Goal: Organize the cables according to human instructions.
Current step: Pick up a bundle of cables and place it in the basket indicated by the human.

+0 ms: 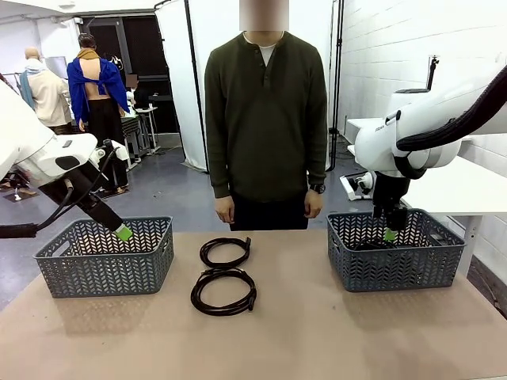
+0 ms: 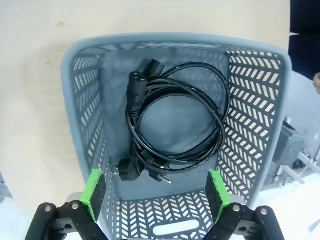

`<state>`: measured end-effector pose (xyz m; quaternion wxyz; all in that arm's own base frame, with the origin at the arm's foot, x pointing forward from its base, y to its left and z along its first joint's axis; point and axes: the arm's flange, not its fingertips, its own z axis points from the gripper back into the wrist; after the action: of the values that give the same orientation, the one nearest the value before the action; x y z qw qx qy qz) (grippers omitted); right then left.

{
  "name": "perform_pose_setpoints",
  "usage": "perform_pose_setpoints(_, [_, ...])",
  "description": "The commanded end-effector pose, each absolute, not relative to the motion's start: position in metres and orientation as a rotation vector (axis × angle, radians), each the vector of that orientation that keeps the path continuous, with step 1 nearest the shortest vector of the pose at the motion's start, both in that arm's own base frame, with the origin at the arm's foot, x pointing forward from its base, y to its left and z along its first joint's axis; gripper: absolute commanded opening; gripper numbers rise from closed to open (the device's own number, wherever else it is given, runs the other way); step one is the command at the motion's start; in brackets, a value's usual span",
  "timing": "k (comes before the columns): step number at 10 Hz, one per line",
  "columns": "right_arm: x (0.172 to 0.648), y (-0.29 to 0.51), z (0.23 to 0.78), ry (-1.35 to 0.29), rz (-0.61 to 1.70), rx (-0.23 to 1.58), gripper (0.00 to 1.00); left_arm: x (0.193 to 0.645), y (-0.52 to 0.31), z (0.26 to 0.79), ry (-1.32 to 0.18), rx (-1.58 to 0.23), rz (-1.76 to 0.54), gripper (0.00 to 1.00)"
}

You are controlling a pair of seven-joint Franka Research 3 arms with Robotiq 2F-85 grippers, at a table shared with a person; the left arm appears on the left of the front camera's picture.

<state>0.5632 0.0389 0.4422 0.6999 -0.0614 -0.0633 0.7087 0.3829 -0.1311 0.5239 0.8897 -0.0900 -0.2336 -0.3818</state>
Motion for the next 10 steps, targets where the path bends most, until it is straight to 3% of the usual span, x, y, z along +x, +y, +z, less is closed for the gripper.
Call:
perform_pose_setpoints(1, [0.569,0.045,0.446,-0.167,1.564,-0.143,1.00,0.383,-0.129,0.523,-0.496,-0.204,-0.802,1.00])
perform_pose_setpoints(6, [0.566,0.042,0.449,-0.151,1.564,-0.143,1.00,0.383,-0.129,0.523,-0.496,-0.204,-0.802,1.00])
perform_pose_setpoints(10, [0.556,0.072,0.499,-0.167,1.422,-0.066,1.00,0.383,-0.129,0.523,-0.496,-0.204,-0.802,1.00])
